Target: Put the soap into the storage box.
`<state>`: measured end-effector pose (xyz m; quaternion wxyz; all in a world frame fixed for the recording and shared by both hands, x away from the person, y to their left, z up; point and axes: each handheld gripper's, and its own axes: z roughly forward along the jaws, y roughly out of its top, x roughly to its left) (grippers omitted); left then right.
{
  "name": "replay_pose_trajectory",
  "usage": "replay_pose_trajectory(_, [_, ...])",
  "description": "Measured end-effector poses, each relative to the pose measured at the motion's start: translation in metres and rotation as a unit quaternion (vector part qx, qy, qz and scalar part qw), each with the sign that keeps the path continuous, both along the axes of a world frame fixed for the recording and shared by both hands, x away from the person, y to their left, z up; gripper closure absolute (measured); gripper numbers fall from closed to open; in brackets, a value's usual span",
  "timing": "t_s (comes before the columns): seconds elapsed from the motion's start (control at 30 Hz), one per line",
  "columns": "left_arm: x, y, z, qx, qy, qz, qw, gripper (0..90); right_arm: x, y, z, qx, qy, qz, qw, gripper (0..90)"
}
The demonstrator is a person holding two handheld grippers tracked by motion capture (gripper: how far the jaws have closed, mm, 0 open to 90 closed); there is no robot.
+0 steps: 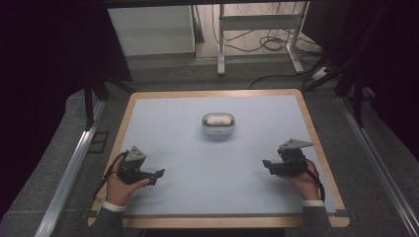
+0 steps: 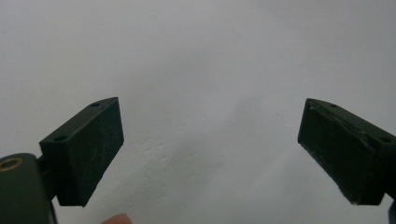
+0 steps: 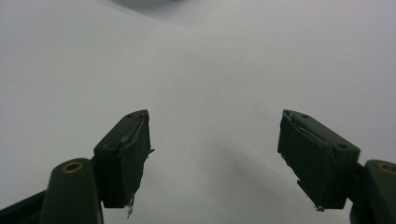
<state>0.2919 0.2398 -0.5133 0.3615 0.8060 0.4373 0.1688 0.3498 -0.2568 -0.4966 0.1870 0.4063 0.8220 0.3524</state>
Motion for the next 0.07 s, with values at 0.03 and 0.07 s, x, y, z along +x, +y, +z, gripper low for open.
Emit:
replay_pose_trajectory(0.03, [-0.0001, 0.0001, 0.0002, 0.0, 0.0, 0.0, 1.0, 7.3, 0.0001, 0.0, -0.0002, -0.002, -0.001, -0.001, 1.0, 24.8])
replay_pose_trajectory(0.07, [-0.0001, 0.0001, 0.0002, 0.0, 0.0, 0.0, 1.0, 7.2, 0.0003, 0.0001, -0.0002, -0.003, -0.001, -0.002, 1.0, 24.7])
